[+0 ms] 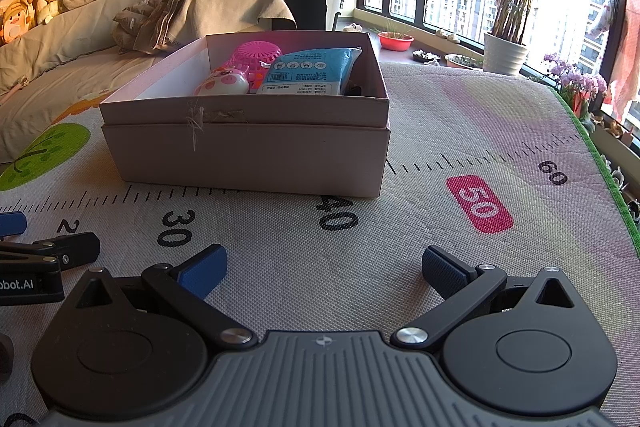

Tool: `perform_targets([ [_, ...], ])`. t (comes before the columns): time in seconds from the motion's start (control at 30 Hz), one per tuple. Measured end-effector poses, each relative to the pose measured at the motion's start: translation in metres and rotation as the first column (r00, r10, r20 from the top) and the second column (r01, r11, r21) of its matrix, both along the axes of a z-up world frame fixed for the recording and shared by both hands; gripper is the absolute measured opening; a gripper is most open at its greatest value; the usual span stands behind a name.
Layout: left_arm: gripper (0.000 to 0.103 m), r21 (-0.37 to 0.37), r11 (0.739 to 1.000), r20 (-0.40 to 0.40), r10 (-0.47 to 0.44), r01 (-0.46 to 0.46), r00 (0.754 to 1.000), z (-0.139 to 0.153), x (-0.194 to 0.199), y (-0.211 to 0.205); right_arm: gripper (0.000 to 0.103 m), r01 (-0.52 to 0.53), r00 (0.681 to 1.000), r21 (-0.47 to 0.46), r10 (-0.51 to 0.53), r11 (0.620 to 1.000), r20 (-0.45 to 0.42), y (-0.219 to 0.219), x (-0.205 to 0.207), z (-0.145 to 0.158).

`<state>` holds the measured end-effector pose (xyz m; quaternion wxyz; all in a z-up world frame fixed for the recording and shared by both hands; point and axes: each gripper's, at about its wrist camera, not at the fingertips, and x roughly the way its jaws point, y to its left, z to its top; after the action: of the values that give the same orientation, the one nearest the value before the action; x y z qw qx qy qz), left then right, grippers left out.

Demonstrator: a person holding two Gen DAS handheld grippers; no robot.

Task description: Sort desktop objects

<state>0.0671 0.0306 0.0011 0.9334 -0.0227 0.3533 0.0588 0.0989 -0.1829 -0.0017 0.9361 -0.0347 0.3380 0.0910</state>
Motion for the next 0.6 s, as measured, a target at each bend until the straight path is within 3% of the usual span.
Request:
perform_targets([
  [0.6, 0.103, 0.001, 1.000, -0.009, -0.004, 0.004, 1.000, 0.0021, -0.0043, 0.0008, 0.103, 0.000, 1.000, 0.000, 0.000, 1.000, 0.000, 0.0000, -0.0005, 0.0002],
])
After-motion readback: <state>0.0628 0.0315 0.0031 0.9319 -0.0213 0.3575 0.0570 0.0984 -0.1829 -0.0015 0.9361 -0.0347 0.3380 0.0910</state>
